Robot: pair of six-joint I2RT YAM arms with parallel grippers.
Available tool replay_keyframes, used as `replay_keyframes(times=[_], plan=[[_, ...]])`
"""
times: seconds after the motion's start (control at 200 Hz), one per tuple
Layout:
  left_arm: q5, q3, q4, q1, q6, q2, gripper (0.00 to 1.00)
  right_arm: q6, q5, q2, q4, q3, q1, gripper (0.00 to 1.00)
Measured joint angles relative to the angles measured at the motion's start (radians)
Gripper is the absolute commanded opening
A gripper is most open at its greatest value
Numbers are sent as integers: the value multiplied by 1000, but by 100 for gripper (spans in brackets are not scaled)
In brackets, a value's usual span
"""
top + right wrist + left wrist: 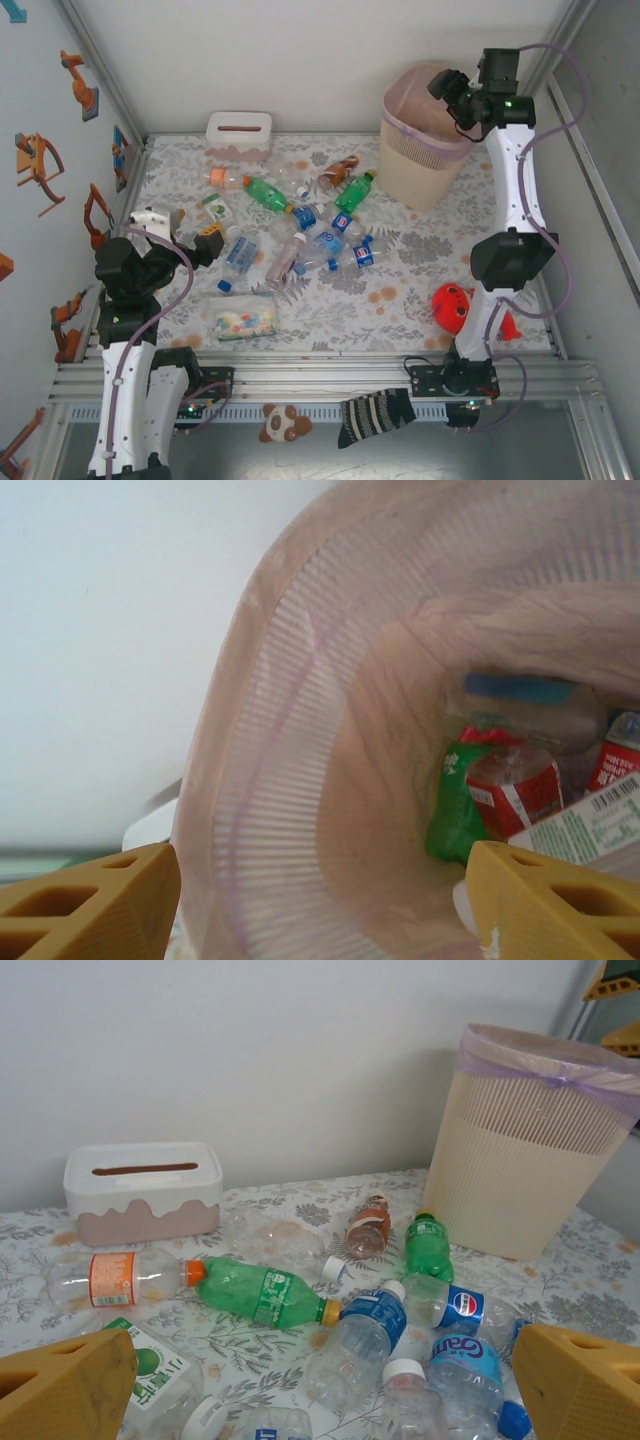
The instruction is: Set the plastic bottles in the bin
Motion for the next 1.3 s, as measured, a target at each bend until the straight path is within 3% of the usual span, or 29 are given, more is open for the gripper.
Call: replay_keyframes(times=[0.386,0.736,0.921,1.046,1.297], plan=[[0,0,0,0,0,23,96,-341,56,-254,-24,-248,185,59],[0,0,0,0,0,39,96,-663,69,-423,-18,-582,351,60],[0,0,0,0,0,54,96,-603,127,-478,-1,-741,425,60],[0,0,0,0,0,62,96,-545,221,-500,0,-834,537,60],[0,0,0,0,-2,74,96,-194,406,-495,72,-987,715,56]])
